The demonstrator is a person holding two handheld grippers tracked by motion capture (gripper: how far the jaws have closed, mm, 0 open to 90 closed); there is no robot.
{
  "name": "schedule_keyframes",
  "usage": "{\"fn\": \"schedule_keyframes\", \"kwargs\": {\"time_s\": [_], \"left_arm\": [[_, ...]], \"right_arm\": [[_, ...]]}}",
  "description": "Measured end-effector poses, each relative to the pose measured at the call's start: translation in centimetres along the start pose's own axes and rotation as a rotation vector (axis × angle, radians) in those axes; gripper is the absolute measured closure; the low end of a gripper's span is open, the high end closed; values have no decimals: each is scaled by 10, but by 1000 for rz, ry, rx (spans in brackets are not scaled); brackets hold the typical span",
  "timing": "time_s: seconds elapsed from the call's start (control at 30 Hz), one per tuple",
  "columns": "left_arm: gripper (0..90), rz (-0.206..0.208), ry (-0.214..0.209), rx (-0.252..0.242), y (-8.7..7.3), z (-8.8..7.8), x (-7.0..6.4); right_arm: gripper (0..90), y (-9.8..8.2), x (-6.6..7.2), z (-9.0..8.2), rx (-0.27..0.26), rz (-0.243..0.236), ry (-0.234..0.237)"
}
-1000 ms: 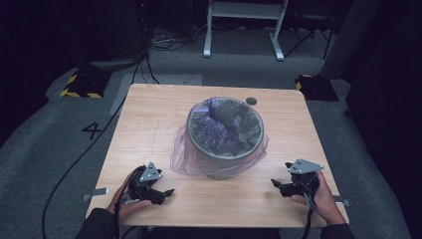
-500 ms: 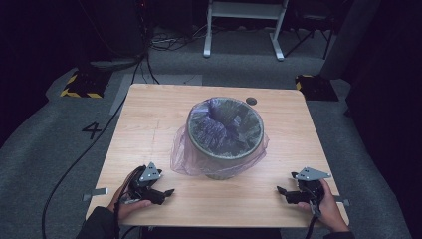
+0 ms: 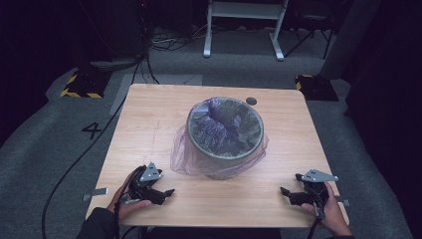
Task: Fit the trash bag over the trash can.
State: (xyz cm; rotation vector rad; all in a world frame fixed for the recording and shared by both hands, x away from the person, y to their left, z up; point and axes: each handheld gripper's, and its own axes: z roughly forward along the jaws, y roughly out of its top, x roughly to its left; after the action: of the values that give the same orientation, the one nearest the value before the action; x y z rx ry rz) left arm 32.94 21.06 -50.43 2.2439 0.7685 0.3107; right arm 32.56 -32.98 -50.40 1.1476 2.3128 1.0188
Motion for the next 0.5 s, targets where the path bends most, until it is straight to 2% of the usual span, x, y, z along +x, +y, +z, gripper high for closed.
{"fn": "schedule_keyframes", "kwargs": {"time_s": [0.5], "left_arm": [[142, -1, -3, 2, 0, 0, 0]], "right_arm": [[140, 2, -1, 3, 2, -2, 1]]}}
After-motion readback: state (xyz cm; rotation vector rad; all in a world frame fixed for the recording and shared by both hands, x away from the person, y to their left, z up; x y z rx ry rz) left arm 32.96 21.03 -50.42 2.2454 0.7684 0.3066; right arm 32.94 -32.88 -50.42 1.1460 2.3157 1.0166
